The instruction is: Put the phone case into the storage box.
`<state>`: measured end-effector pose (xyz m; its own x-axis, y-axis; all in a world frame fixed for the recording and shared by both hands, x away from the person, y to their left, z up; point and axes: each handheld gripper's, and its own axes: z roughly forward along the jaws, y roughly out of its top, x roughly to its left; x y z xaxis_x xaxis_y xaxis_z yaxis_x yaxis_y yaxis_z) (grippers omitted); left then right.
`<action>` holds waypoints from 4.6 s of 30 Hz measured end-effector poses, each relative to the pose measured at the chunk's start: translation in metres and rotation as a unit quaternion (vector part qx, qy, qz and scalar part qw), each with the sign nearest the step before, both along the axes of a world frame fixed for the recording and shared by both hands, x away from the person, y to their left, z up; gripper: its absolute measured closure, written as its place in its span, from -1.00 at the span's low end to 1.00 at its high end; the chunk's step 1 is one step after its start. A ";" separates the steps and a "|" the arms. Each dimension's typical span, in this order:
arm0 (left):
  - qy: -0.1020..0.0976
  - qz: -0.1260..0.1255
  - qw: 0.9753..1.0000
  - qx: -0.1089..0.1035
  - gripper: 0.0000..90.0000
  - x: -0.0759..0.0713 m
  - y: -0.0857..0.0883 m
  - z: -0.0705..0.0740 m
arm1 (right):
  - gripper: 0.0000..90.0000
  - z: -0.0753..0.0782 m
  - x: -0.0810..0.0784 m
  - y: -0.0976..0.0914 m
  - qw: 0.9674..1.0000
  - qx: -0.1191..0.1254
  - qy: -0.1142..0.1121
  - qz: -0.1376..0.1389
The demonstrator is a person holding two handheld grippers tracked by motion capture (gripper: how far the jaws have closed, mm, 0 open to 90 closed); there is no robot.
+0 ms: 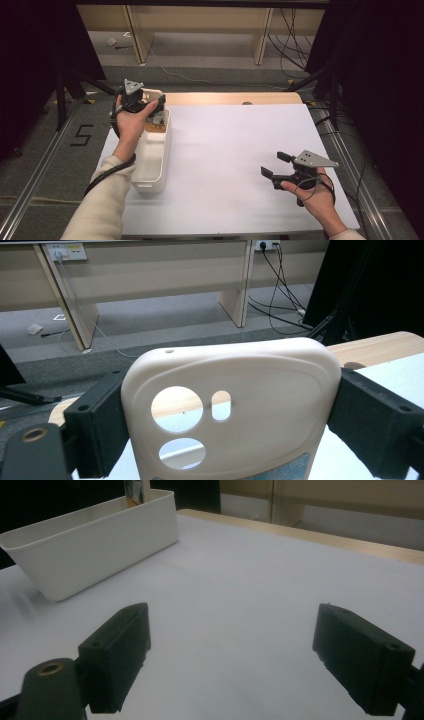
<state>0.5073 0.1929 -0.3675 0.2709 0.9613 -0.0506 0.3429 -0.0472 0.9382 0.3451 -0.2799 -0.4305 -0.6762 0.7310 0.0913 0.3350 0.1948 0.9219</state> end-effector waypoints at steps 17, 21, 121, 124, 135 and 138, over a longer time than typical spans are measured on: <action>0.005 0.003 1.000 -0.003 -0.76 0.004 0.000 -0.004 | -0.65 0.001 -0.001 0.000 1.000 -0.005 -0.001 0.003; 0.008 0.003 1.000 0.000 -0.76 0.004 0.001 -0.006 | -0.65 0.001 0.000 -0.001 1.000 -0.005 -0.001 0.000; 0.066 0.024 0.998 -0.001 -0.77 0.031 0.001 -0.031 | -0.66 0.002 0.001 0.001 1.000 -0.005 -0.002 0.002; 0.071 0.025 0.997 0.000 -0.77 0.033 0.001 -0.033 | -0.66 0.001 0.001 0.001 1.000 -0.006 -0.001 0.001; 0.076 0.026 0.997 0.006 -0.77 0.037 -0.002 -0.034 | -0.66 0.001 0.002 0.000 1.000 -0.006 -0.001 0.001; 0.078 0.025 0.997 0.008 -0.77 0.039 -0.003 -0.034 | -0.66 0.001 0.002 -0.001 1.000 -0.007 -0.001 0.001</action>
